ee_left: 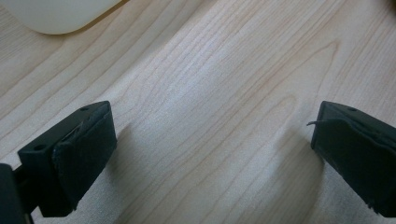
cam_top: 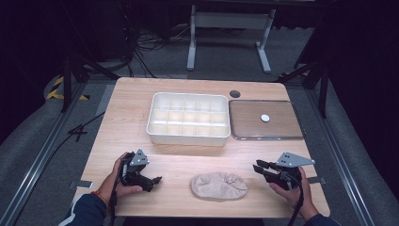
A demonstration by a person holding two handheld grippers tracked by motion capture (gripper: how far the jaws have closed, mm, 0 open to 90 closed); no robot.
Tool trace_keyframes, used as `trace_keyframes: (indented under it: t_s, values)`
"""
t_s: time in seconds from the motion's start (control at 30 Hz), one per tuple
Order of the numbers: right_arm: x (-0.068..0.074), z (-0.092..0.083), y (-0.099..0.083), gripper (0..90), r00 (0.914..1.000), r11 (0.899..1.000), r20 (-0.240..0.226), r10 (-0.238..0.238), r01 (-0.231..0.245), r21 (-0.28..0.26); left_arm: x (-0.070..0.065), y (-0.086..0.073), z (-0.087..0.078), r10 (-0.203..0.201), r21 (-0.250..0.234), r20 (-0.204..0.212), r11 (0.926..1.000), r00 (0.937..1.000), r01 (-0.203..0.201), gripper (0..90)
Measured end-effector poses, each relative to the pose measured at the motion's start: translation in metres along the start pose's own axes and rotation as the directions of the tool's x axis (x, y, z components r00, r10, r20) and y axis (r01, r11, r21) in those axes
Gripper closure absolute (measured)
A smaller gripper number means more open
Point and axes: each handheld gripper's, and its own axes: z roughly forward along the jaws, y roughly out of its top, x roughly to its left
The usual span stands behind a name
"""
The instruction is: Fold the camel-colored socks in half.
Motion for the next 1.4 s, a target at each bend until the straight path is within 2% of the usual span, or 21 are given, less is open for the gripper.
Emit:
trace_keyframes:
  t_s: [0.07, 0.27, 0.4, 0.43, 0.47, 0.63, 0.77, 0.9, 1.0, 1.1, 1.17, 1.23, 1.3, 1.33, 1.37, 1.4]
  values:
    - [0.005, 0.002, 0.003, 73.2, 0.9999, 1.0, -0.014, -0.007, 0.007, 0.003, 0.0, 0.0, 0.0, 0.0, 0.0, 0.0, 1.0, 1.0, 0.0, 0.4]
    - [0.037, 0.024, 0.017, 74.5, 0.9918, 0.997, -0.105, -0.073, 0.075, 0.015, 0.0, 0.0, 0.0, -0.001, -0.001, 0.0, 1.0, 1.0, 0.001, 0.4]
    - [0.059, 0.041, 0.022, 75.2, 0.978, 0.99, -0.164, -0.128, 0.136, 0.038, 0.0, 0.0, 0.0, -0.001, 0.0, -0.009, 1.0, 1.0, 0.001, 0.4]
    - [0.064, 0.044, 0.023, 75.3, 0.9751, 0.988, -0.174, -0.137, 0.147, 0.045, -0.001, 0.0, 0.0, -0.016, -0.002, -0.007, 0.9999, 0.9999, 0.016, 0.4]
    - [0.067, 0.048, 0.024, 75.4, 0.9717, 0.986, -0.183, -0.149, 0.16, 0.051, -0.001, 0.0, 0.0, -0.014, -0.002, -0.009, 0.9999, 0.9999, 0.014, 0.4]
    - [0.081, 0.064, 0.025, 76.0, 0.9596, 0.98, -0.231, -0.161, 0.183, 0.079, -0.002, -0.001, -0.001, -0.013, -0.002, -0.015, 0.9999, 0.9998, 0.013, 0.4]
    - [0.092, 0.076, 0.026, 76.2, 0.952, 0.974, -0.25, -0.177, 0.207, 0.098, -0.003, -0.002, -0.001, -0.026, -0.002, -0.023, 0.9997, 0.9994, 0.026, 0.4]
    - [0.098, 0.083, 0.027, 76.6, 0.9482, 0.969, -0.256, -0.188, 0.221, 0.109, -0.004, -0.002, -0.001, -0.038, -0.007, -0.031, 0.9993, 0.9988, 0.037, 0.4]
    - [0.105, 0.094, 0.025, 77.1, 0.9423, 0.959, -0.266, -0.203, 0.247, 0.143, -0.004, -0.002, -0.001, -0.038, -0.006, -0.031, 0.9993, 0.9988, 0.038, 0.5]
    - [0.104, 0.097, 0.025, 77.6, 0.9435, 0.96, -0.269, -0.194, 0.239, 0.145, -0.006, -0.001, -0.002, -0.035, -0.001, -0.03, 0.9994, 0.9989, 0.035, 2.4]
    - [0.102, 0.099, 0.025, 78.1, 0.9424, 0.962, -0.276, -0.189, 0.234, 0.141, -0.006, 0.0, -0.004, -0.034, -0.004, -0.033, 0.9994, 0.9989, 0.034, 6.9]
    - [0.101, 0.101, 0.025, 78.4, 0.9435, 0.964, -0.279, -0.179, 0.225, 0.14, -0.006, 0.001, -0.005, -0.052, -0.015, -0.038, 0.9986, 0.9979, 0.051, 16.3]
    - [0.102, 0.102, 0.027, 78.6, 0.9425, 0.963, -0.281, -0.182, 0.228, 0.144, -0.007, 0.005, -0.003, -0.078, -0.009, -0.036, 0.9969, 0.9963, 0.078, 18.4]
    - [0.102, 0.102, 0.027, 78.6, 0.9425, 0.963, -0.281, -0.182, 0.228, 0.144, -0.007, 0.005, -0.003, -0.078, -0.009, -0.036, 0.9969, 0.9963, 0.078, 19.9]
    - [0.104, 0.105, 0.028, 78.6, 0.943, 0.961, -0.275, -0.188, 0.234, 0.145, -0.008, 0.011, -0.003, -0.109, -0.006, -0.011, 0.9941, 0.994, 0.109, 24.2]
    - [0.104, 0.105, 0.028, 78.7, 0.941, 0.961, -0.278, -0.192, 0.239, 0.143, -0.009, 0.013, -0.003, -0.113, -0.024, 0.018, 0.9933, 0.9935, 0.113, 26.7]
